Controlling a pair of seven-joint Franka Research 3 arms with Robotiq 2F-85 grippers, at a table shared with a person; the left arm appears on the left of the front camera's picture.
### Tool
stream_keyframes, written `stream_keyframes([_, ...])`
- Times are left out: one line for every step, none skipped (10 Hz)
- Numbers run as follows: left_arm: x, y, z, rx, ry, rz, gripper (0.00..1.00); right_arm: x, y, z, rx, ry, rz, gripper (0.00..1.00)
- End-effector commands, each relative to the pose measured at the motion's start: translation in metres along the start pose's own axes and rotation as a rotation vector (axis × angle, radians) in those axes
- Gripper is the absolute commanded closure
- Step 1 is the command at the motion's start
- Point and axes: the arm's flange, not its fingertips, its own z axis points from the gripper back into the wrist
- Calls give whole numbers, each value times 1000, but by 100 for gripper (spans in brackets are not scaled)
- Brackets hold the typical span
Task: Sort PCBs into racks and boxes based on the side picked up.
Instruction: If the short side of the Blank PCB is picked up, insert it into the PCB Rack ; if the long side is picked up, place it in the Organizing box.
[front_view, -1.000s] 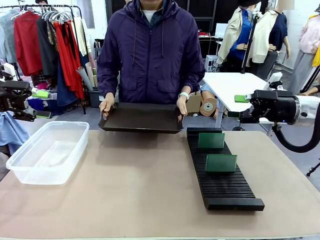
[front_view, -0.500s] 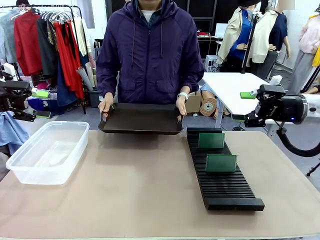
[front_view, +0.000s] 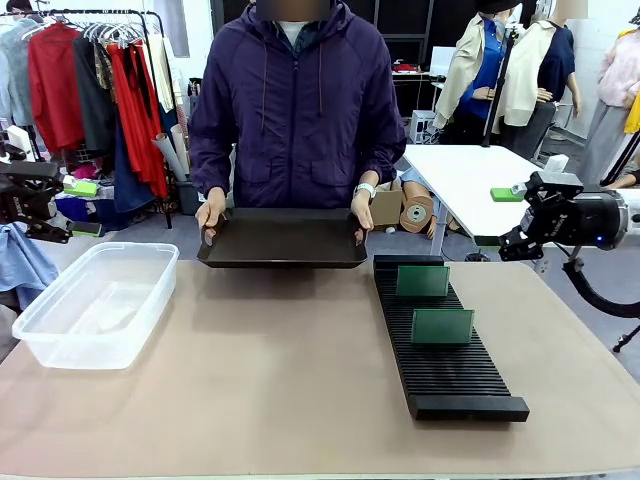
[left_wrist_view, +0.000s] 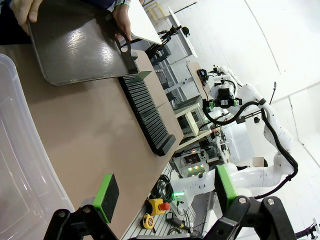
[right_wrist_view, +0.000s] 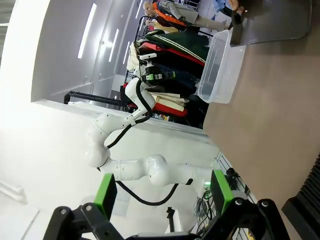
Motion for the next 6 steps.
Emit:
stream_keyframes([0,-2,1,-1,-1,6,0,0,0,-2,5,-16,1,0])
stream_keyframes([0,-2,1,-1,-1,6,0,0,0,-2,5,-16,1,0])
stream_keyframes([0,-2,1,-1,-1,6,0,0,0,-2,5,-16,1,0])
stream_keyframes([0,-2,1,-1,-1,6,0,0,0,-2,5,-16,1,0])
stream_keyframes([0,-2,1,-1,-1,6,0,0,0,-2,5,-16,1,0])
stream_keyframes([0,-2,1,-1,-1,6,0,0,0,-2,5,-16,1,0])
